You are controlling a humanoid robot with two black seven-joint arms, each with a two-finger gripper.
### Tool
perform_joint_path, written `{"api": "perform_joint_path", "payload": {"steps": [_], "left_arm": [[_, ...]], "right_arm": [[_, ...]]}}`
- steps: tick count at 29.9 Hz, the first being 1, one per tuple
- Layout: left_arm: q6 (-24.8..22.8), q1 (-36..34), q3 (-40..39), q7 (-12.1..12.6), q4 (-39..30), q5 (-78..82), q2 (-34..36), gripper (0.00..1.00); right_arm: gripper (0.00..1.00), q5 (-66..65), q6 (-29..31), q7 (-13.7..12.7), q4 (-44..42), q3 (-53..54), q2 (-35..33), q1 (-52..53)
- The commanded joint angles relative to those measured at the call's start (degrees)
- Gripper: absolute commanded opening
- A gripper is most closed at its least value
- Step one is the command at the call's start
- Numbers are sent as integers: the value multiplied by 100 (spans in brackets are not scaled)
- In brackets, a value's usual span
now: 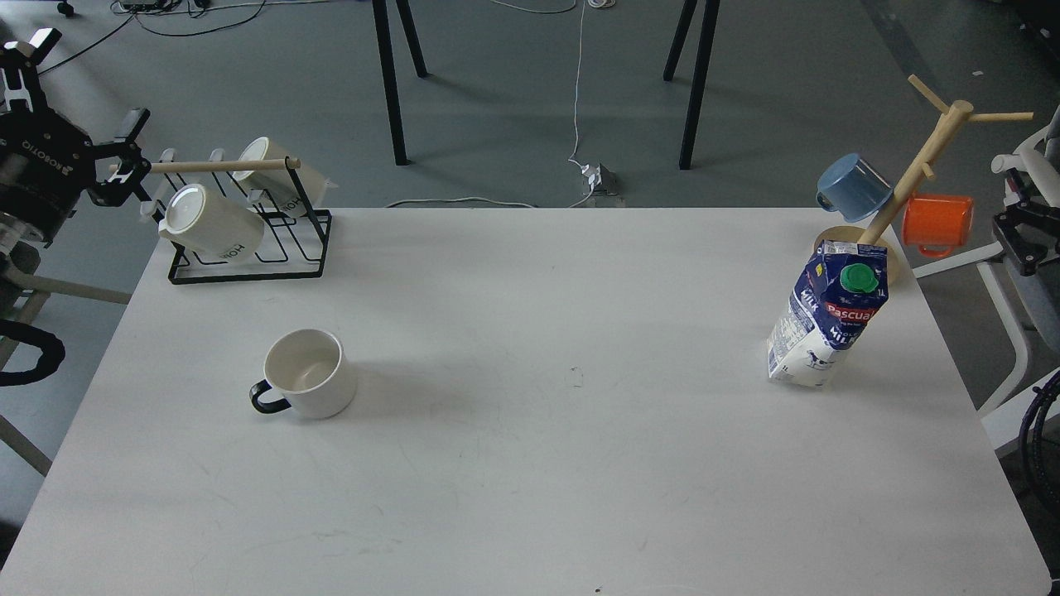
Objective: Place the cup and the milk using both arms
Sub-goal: 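Move the left gripper from the rack down toward the white mug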
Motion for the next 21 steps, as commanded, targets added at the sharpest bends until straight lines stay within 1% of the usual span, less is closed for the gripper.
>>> {"api": "perform_joint_path", "payload": {"steps": [1, 12, 13, 17, 21], "left_arm": [[0, -12, -17, -1, 190, -8, -66, 100], [0, -92, 71, -1, 400, 254, 13, 100], [0, -83, 63, -1, 418, 482, 56, 100], [0, -433, 45, -1, 392, 2053, 267, 100], [0, -548, 45, -1, 164, 3714, 320, 100]], "right_arm": [[98, 14, 0, -1, 20, -34, 11, 11], [98, 5, 0, 8, 11, -34, 91, -7], [98, 5, 0, 8, 11, -25, 91, -7], [98, 14, 0, 8, 11, 10, 91, -24], [98, 14, 0, 8, -6, 45, 82, -42]]}}
